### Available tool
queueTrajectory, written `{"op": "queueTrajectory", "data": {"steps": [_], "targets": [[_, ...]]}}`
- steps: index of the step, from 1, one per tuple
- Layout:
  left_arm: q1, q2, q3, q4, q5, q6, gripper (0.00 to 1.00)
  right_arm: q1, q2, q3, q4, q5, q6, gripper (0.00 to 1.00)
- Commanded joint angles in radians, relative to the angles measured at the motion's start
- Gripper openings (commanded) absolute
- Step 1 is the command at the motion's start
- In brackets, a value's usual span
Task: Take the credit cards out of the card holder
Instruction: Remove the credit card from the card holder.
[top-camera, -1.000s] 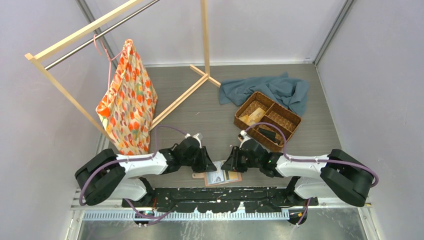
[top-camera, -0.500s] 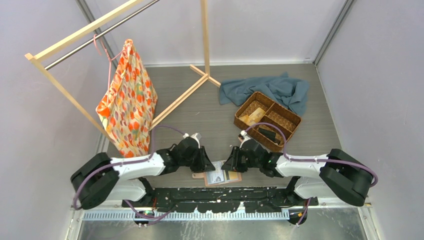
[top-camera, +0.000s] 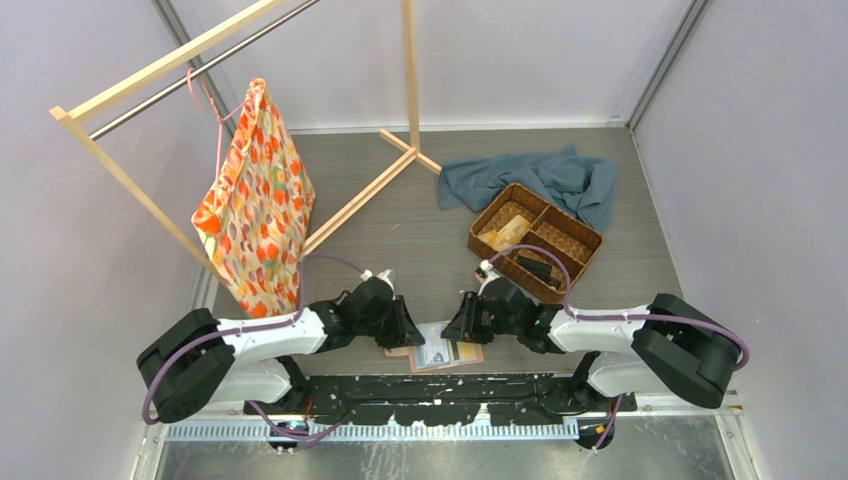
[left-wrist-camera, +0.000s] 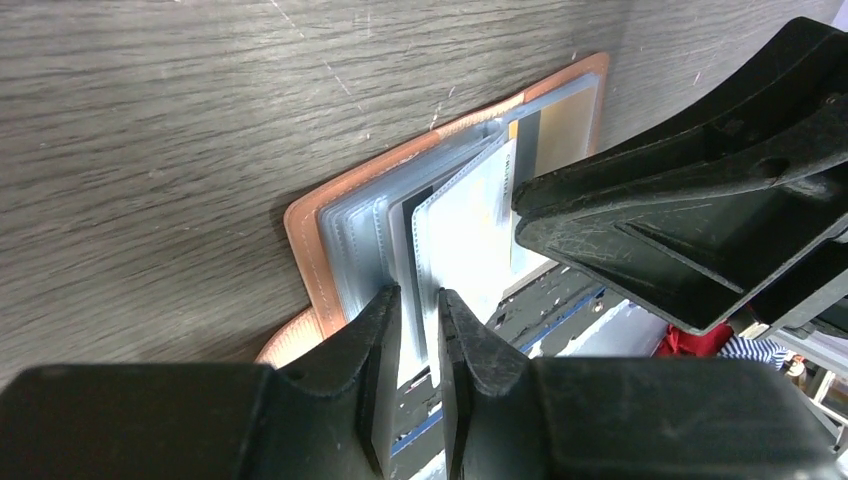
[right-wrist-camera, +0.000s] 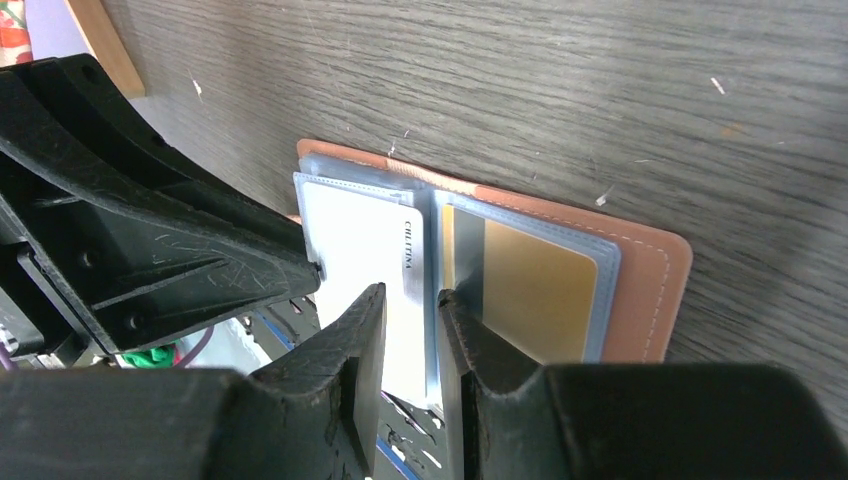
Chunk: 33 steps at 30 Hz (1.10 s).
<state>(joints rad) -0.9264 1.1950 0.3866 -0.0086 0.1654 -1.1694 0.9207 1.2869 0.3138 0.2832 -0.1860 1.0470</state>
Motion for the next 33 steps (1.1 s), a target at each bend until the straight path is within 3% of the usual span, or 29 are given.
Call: {"op": "queueTrajectory", "data": {"steps": [1,8,16,26,33], "targets": [[0.001,0.041,0.017,0.044,0.018,0.019,0.22,-0.005,0.008,0.008,0.024,0.000,-0.005,0.31],[0.001,0.051,0.022,0.046,0.024,0.021,0.21,-0.007,-0.007,-0.003,0.016,0.008,0.000,0.31],[0.001,-0.088,0.061,-0.078,-0.045,0.046,0.21,-0.022,-0.047,-0.019,-0.012,0.014,0.001,0.30],[0.001,-0.036,0.016,0.105,0.010,0.008,0.21,-0.029,-0.052,-0.022,-0.015,0.016,0.000,0.31],[0.002,0.006,0.011,0.133,0.024,0.010,0.20,-0.034,-0.055,-0.020,-0.019,0.014,-0.001,0.30]]}}
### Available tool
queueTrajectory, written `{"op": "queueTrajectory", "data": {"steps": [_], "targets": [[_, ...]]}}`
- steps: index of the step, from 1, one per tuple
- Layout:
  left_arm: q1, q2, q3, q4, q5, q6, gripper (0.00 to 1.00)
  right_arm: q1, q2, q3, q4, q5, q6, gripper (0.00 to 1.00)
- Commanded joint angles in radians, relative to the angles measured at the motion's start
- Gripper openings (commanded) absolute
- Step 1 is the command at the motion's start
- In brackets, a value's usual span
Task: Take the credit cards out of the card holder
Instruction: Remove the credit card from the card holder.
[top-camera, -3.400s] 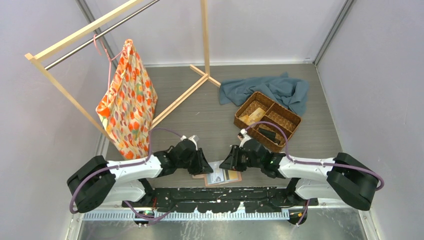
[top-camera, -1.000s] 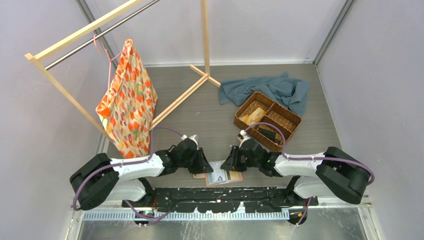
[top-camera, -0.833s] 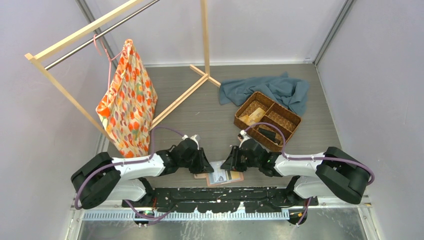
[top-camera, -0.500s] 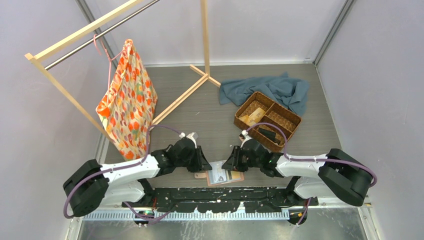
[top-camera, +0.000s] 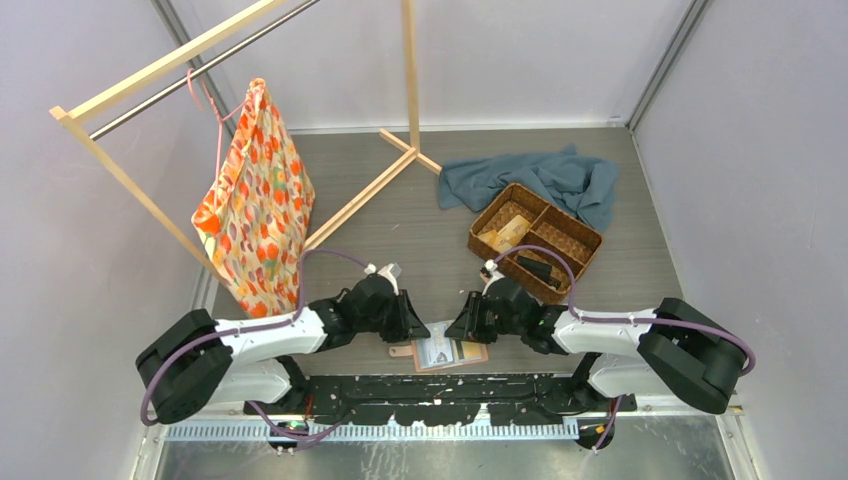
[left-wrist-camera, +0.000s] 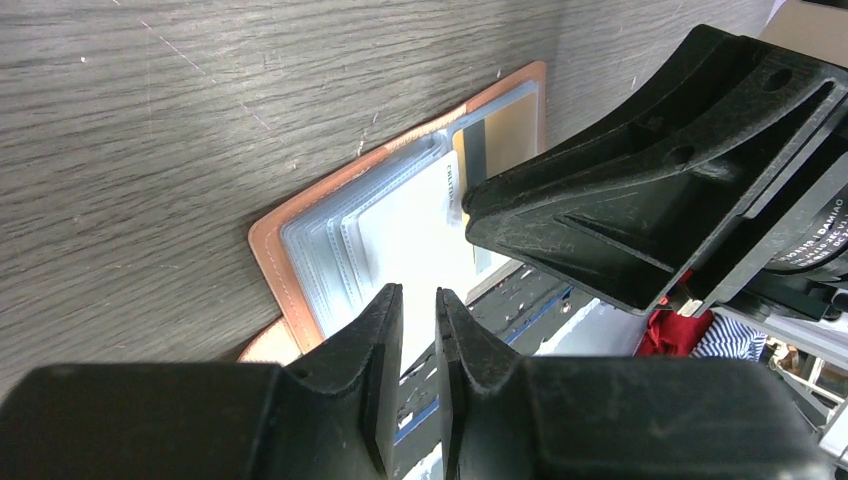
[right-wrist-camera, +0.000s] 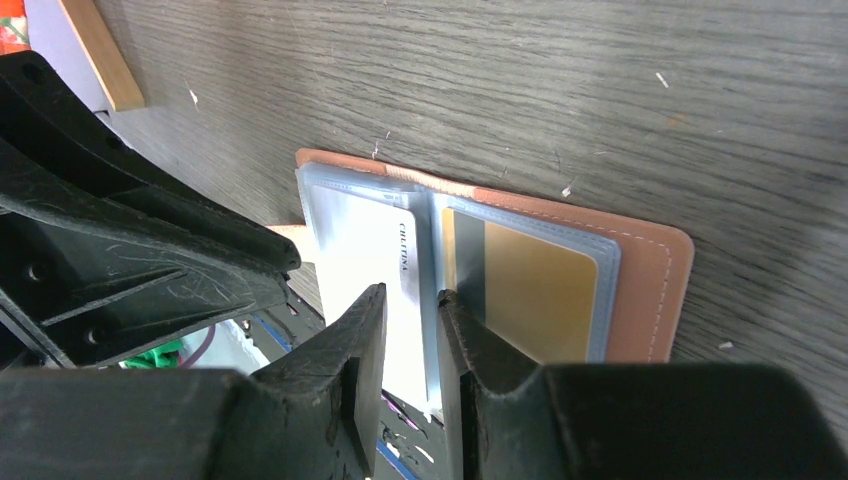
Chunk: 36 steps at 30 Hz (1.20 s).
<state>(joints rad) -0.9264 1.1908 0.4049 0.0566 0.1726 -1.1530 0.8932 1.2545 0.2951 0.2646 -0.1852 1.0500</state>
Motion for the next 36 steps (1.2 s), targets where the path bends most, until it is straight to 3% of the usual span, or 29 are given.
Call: {"op": "queueTrajectory", "data": {"steps": [1,20,26,36], "targets": [[0.001,0.016,-0.008,0.066,0.017,-0.006,0.20,-0.007,-0.023,-0.002,0.000,0.013,-0.003,0.30],[0.001,0.133,-0.019,0.120,0.042,-0.008,0.19,-0.015,-0.017,-0.029,0.037,0.007,0.018,0.31],[0.001,0.154,-0.017,0.119,0.041,-0.008,0.18,-0.028,0.008,-0.065,0.120,-0.022,0.047,0.30],[0.001,0.185,-0.024,0.109,0.028,-0.013,0.18,-0.054,-0.018,-0.122,0.206,-0.042,0.069,0.15]]}}
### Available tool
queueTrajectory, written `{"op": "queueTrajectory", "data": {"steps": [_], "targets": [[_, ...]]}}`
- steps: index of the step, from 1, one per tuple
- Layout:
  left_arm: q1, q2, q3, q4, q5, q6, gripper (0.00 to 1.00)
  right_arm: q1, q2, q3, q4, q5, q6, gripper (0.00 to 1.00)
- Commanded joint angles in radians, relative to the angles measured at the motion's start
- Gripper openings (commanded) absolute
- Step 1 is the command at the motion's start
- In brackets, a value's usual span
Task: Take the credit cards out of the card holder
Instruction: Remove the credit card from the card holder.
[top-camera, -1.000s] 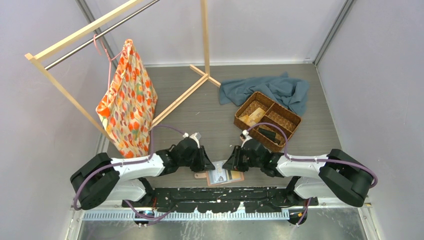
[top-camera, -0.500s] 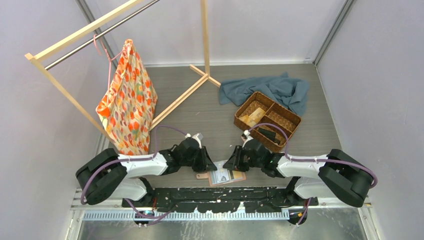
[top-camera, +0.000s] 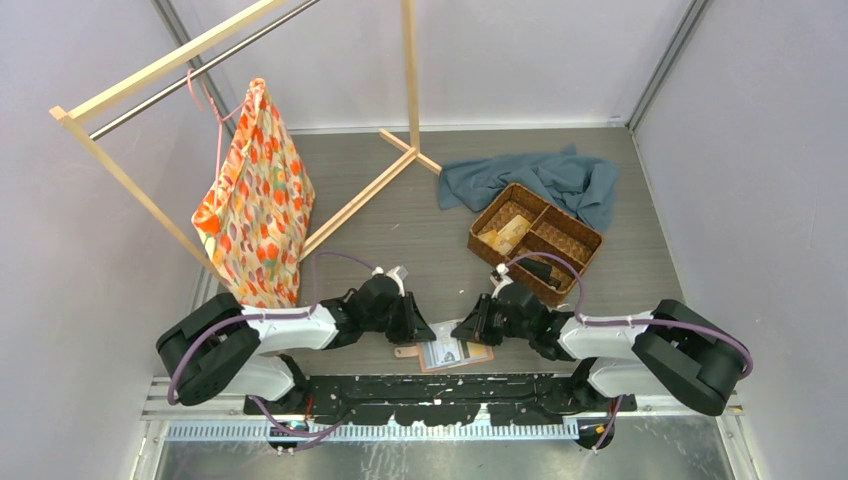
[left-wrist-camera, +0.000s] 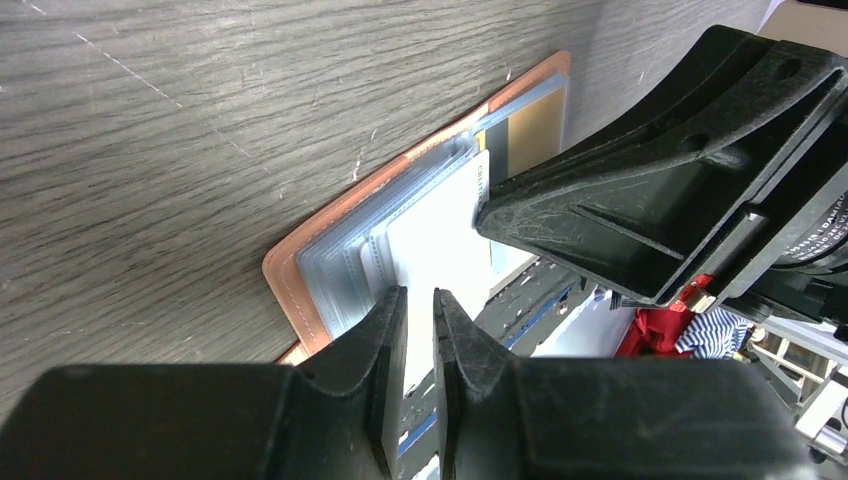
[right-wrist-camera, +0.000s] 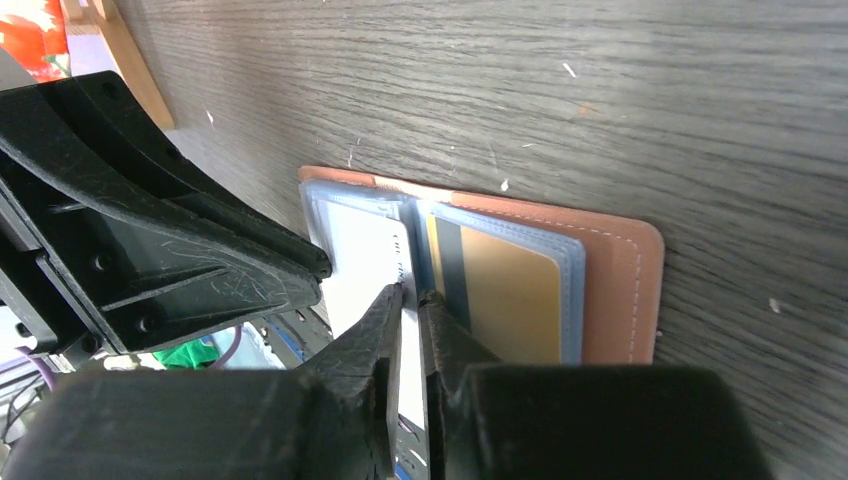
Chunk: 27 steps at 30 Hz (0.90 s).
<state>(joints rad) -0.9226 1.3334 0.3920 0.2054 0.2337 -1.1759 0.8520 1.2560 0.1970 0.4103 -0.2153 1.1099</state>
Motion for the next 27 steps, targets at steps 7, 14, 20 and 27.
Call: {"op": "queueTrajectory", "data": {"steps": [7,14,20,27], "targets": [[-0.002,0.066,-0.017,-0.042,-0.041,0.006,0.17,-0.026,-0.003,-0.038,0.099,-0.033,0.009,0.03],[-0.002,0.062,-0.039,-0.052,-0.069,0.003,0.16,-0.099,-0.003,-0.073,0.111,-0.094,-0.037,0.01],[0.002,0.060,-0.037,-0.080,-0.075,0.024,0.16,-0.165,0.007,-0.081,0.103,-0.215,-0.105,0.01],[0.012,0.056,-0.040,-0.089,-0.083,0.034,0.16,-0.211,0.017,-0.114,0.143,-0.277,-0.119,0.01]]}}
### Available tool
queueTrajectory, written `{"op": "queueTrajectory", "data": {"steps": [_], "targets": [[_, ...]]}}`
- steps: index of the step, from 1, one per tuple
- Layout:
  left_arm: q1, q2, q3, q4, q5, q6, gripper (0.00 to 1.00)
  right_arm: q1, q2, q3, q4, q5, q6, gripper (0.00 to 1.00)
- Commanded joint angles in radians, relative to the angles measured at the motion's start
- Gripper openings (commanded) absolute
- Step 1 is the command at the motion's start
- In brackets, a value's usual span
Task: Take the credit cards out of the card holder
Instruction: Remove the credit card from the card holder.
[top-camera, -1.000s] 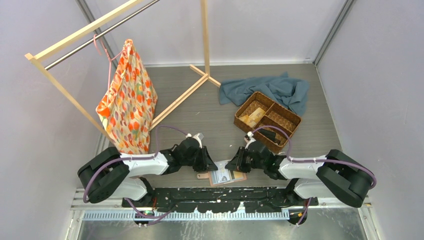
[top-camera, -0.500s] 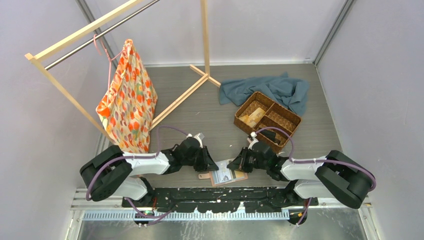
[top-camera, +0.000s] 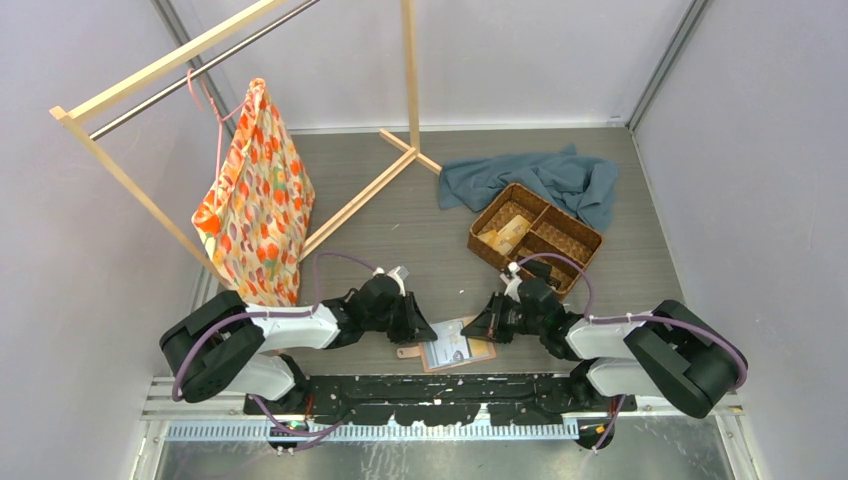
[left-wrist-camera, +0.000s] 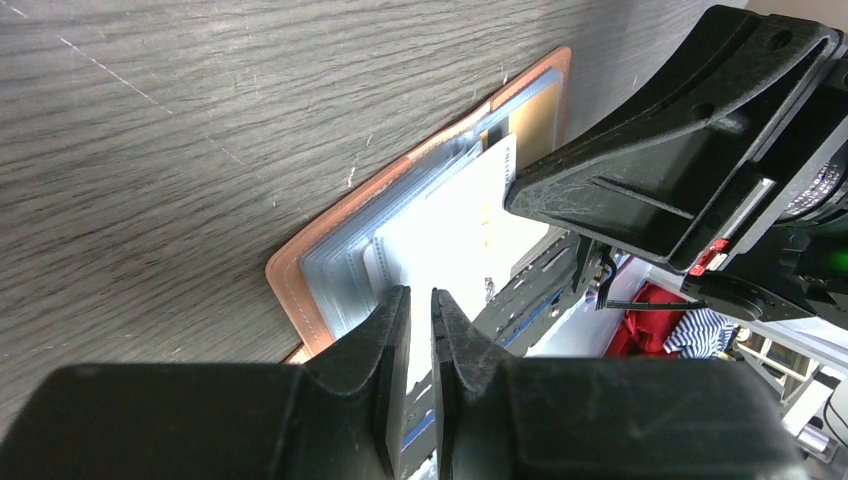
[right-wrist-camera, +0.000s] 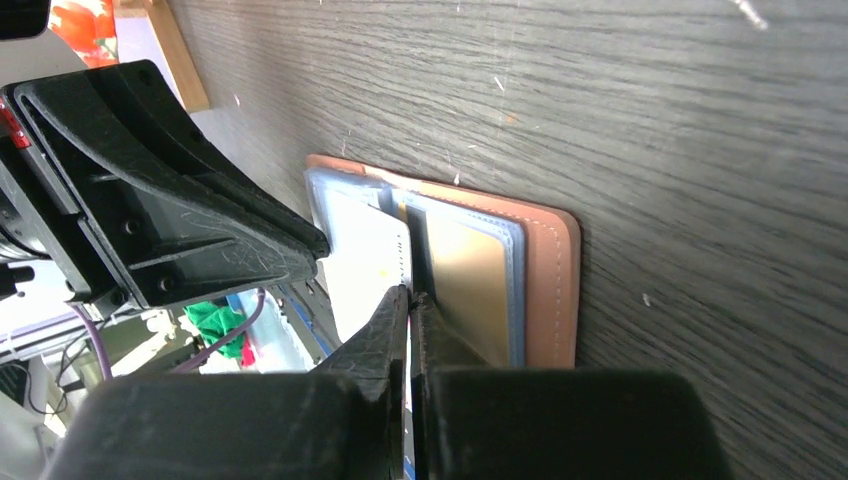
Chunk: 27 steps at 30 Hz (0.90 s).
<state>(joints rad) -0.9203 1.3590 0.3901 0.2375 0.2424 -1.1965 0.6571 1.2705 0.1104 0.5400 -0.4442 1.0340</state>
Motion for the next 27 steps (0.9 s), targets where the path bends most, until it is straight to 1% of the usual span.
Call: {"op": "queueTrajectory", "data": {"steps": [1,4,7,11,13,16,21,27], "targets": [[0.013,0.026,-0.036,-0.129,-0.093,0.059,0.16,-0.019,-0.007,-0.030,0.007,-0.051,-0.045,0.01],[0.026,0.007,-0.034,-0.158,-0.095,0.072,0.16,-0.025,-0.068,-0.035,-0.036,-0.064,-0.047,0.01],[0.038,-0.017,-0.030,-0.191,-0.095,0.087,0.16,-0.026,-0.191,-0.020,-0.141,-0.071,-0.053,0.01],[0.057,-0.035,-0.013,-0.233,-0.085,0.117,0.17,-0.026,-0.398,0.030,-0.408,-0.020,-0.108,0.01],[0.065,-0.037,-0.004,-0.234,-0.081,0.125,0.16,-0.026,-0.484,0.047,-0.495,-0.005,-0.128,0.01],[0.069,-0.035,0.004,-0.234,-0.075,0.130,0.16,-0.027,-0.513,0.051,-0.532,0.000,-0.136,0.01],[0.069,-0.020,0.020,-0.234,-0.062,0.138,0.16,-0.027,-0.477,0.038,-0.484,-0.012,-0.120,0.01],[0.070,-0.046,0.038,-0.297,-0.071,0.152,0.16,-0.029,-0.491,0.076,-0.526,0.007,-0.131,0.01]]}}
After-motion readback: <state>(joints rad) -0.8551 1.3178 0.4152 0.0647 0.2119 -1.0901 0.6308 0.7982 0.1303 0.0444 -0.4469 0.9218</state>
